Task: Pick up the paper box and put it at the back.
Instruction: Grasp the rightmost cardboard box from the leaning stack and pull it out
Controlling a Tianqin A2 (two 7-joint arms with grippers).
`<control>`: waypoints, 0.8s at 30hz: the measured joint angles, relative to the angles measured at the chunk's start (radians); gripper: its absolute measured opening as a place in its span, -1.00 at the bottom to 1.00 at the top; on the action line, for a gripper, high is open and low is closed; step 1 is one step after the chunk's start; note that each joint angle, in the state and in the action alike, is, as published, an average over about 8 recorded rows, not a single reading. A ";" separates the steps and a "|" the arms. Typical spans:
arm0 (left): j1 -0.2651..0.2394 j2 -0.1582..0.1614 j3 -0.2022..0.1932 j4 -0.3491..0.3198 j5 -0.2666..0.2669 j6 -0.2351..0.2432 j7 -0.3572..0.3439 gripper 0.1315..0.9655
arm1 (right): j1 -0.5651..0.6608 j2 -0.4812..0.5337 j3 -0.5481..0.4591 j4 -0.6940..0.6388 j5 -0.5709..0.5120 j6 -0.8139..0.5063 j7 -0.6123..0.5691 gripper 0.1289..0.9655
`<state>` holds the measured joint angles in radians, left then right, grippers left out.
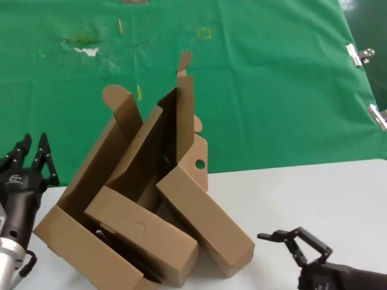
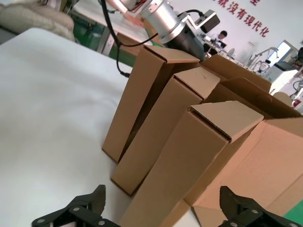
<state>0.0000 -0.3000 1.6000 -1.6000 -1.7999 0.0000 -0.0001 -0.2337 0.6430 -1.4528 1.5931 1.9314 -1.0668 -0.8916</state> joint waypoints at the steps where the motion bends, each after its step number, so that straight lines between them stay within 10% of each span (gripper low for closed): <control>1: 0.000 0.000 0.000 0.000 0.000 0.000 0.000 -0.58 | 0.009 -0.005 -0.011 -0.011 0.002 0.000 0.001 0.77; 24: 0.000 0.000 0.000 0.000 0.000 0.000 0.000 -0.98 | 0.063 -0.031 -0.097 -0.077 0.019 0.045 0.011 -0.36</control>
<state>0.0000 -0.3000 1.6000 -1.6000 -1.7997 0.0000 -0.0002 -0.1702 0.6121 -1.5495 1.5159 1.9506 -1.0213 -0.8810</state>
